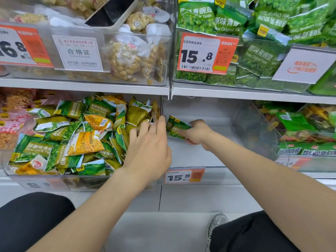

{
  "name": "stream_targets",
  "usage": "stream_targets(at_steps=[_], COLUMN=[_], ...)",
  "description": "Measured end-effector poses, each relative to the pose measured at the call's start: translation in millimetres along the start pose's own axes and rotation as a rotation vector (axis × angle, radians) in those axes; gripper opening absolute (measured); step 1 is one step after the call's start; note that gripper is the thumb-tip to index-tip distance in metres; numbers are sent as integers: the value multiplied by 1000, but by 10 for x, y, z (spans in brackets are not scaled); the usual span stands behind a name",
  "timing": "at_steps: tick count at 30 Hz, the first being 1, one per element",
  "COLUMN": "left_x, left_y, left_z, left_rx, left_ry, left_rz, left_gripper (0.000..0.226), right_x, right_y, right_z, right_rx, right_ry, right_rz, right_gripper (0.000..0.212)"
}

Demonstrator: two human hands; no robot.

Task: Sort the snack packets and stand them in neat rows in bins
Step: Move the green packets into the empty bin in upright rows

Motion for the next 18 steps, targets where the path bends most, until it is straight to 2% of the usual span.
stream_targets(at_steps=[3,8,11,14,15,18], left_x=[-4,0,-2,-11,-16,-21], left_y=[-31,-39,-41,-45,-43,-38], left_z=[-6,-12,-14,-10,-6,-4], left_rx=[11,10,9,10,10,10], left_ry=[-1,-6,-12,-14,-14,-12], left_rz=[-6,-4,-2,1,3,8], left_gripper=[80,80,79,79,79,79], right_x=[205,351,354,314,302,280], right_y=[-84,-210,-239,-197,-190,-183], right_z=[-239,-506,-544,-547,-550,-541], right_rx=[46,53,40,60,36,-68], right_ry=[45,176,209,154,127,82], right_rz=[7,21,-52,-137,-136,-23], right_gripper=[36,21,38,61,62,37])
Point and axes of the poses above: each hand's wrist, its own z-axis away from the middle knuckle, its own x-axis out of the palm, y = z × x, the point moved 2 cm from there along -z, towards the middle knuckle, and after that the axes turned 8 degrees about z, right-handed, at the moved point
